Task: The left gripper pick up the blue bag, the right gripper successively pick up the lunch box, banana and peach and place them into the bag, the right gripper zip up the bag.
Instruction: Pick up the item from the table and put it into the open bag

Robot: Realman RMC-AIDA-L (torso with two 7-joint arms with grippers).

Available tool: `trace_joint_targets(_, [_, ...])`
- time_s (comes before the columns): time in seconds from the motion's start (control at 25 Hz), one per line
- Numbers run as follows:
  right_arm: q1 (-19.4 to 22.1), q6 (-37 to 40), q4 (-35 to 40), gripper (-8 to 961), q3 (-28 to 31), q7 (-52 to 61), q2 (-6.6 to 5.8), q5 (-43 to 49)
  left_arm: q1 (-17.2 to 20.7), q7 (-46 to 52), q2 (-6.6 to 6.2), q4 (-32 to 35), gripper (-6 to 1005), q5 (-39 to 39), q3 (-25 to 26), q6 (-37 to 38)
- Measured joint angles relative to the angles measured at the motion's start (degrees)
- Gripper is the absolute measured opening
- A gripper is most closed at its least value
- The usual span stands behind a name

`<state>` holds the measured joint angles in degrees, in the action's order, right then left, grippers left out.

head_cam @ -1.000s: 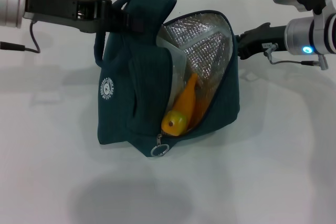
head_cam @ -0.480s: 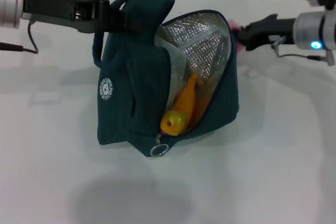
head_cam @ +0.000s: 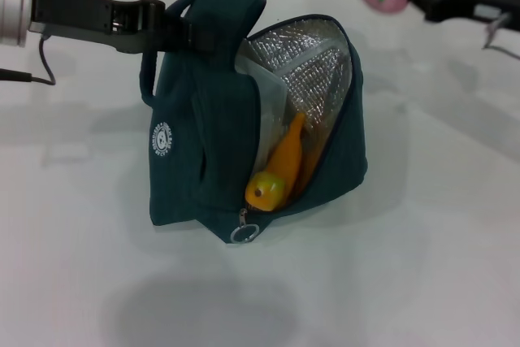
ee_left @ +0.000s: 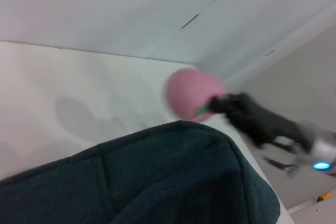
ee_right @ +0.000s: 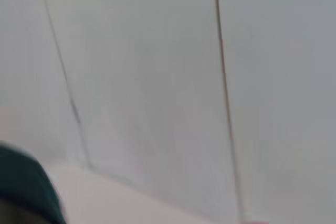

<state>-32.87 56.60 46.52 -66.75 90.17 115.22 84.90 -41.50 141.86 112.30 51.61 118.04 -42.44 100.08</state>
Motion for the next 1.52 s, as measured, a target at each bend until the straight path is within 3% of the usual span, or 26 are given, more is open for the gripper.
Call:
trace_joint_targets(0.2, [2.8, 15.4, 1.4, 30, 3.7, -2.0, -0.02, -8.9, 0.0, 0.0, -0.05, 0.0, 38, 0.0, 0.1, -0.3])
trace_joint_targets(0.4, [0.8, 23.5, 0.1, 31, 2.5, -1.9, 0.01, -9.7, -0.3, -0.1, -0.16, -1.5, 38, 0.0, 0.1, -0.7])
trace_joint_targets(0.72, [-6.0, 23.7, -8.9, 65, -1.2, -0.6, -0.05, -6.5, -0.2, -0.3, -0.19, -1.5, 38, -0.1, 0.1, -0.8])
trace_joint_targets(0.92, [-6.6, 23.8, -10.1, 86, -1.3, -0.1, 0.02, -6.5, -0.1, -0.3, -0.17, -1.5, 38, -0.1, 0.1, -0.8])
trace_joint_targets(1.12, [-6.3, 23.8, -10.6, 296, -1.1, -0.1, 0.07, -6.5, -0.1, -0.4, -0.16, -1.5, 38, -0.2, 0.1, -0.8])
trace_joint_targets(1.52, [-2.6, 26.0, -8.4, 601, 1.0, 0.8, 0.04, -7.2, 0.0, -0.5, -0.34, -1.5, 38, -0.4, 0.1, -0.8])
